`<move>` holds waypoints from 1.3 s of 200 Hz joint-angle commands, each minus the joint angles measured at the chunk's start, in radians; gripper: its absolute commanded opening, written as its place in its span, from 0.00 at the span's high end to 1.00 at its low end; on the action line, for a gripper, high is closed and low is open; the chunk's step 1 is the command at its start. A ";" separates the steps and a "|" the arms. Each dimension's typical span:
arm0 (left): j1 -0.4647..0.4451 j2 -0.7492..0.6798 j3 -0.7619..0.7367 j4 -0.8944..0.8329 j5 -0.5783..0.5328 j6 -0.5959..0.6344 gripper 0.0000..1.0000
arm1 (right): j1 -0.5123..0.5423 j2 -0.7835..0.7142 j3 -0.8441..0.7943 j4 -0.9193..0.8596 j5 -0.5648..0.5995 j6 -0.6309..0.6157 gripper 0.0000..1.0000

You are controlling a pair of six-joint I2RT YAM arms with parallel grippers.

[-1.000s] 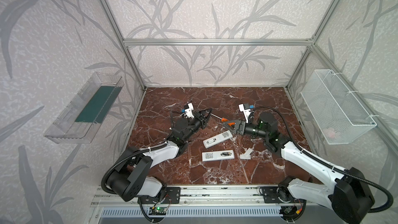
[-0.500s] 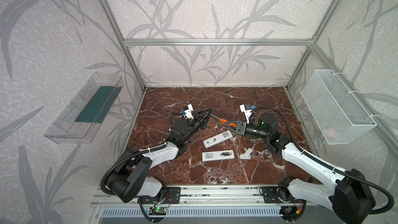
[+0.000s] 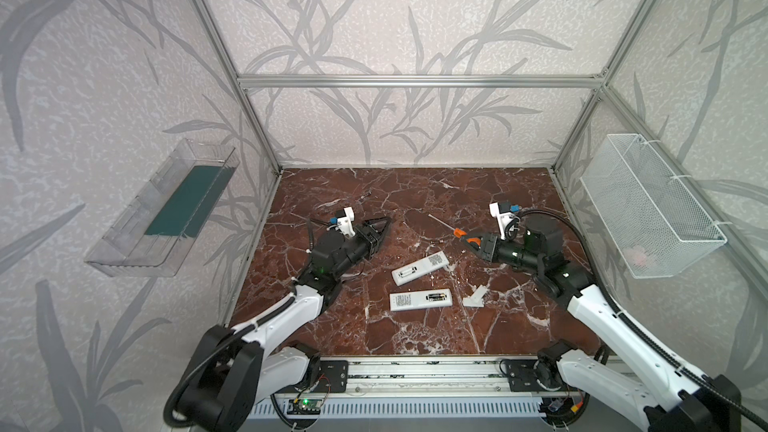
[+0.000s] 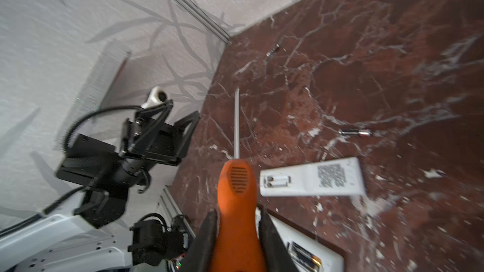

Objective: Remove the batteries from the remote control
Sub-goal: 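Lift the screwdriver with the right gripper while the left arm rises, then grip the keypad remote's end with the left gripper while the right brings the screwdriver over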

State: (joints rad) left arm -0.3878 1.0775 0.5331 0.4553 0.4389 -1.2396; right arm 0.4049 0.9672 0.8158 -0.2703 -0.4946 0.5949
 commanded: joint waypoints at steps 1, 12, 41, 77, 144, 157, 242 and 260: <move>-0.002 -0.077 0.184 -0.662 0.055 0.509 0.42 | -0.012 0.047 0.162 -0.487 0.080 -0.268 1.00; 0.000 -0.080 0.239 -0.815 0.034 0.657 0.41 | -0.013 0.083 0.227 -0.598 0.057 -0.332 1.00; -0.016 -0.078 0.266 -0.958 0.095 0.926 0.37 | -0.012 0.118 0.312 -0.755 0.043 -0.367 1.00; -0.131 0.009 0.269 -1.009 0.097 1.158 0.33 | -0.012 0.151 0.361 -0.848 0.027 -0.355 1.00; -0.295 0.174 0.276 -1.037 0.011 1.385 0.25 | -0.012 0.166 0.366 -0.919 -0.021 -0.387 1.00; -0.296 0.189 0.274 -1.037 0.008 1.403 0.25 | -0.010 0.169 0.366 -0.932 -0.028 -0.400 1.00; -0.319 0.275 0.299 -1.072 -0.012 1.457 0.25 | 0.003 0.209 0.361 -0.911 -0.094 -0.431 1.00; -0.329 0.301 0.311 -1.083 -0.010 1.465 0.25 | 0.003 0.228 0.371 -0.905 -0.099 -0.440 1.00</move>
State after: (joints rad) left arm -0.7033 1.3537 0.8032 -0.5873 0.4385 0.1806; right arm 0.4023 1.1736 1.1545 -1.1790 -0.5484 0.1814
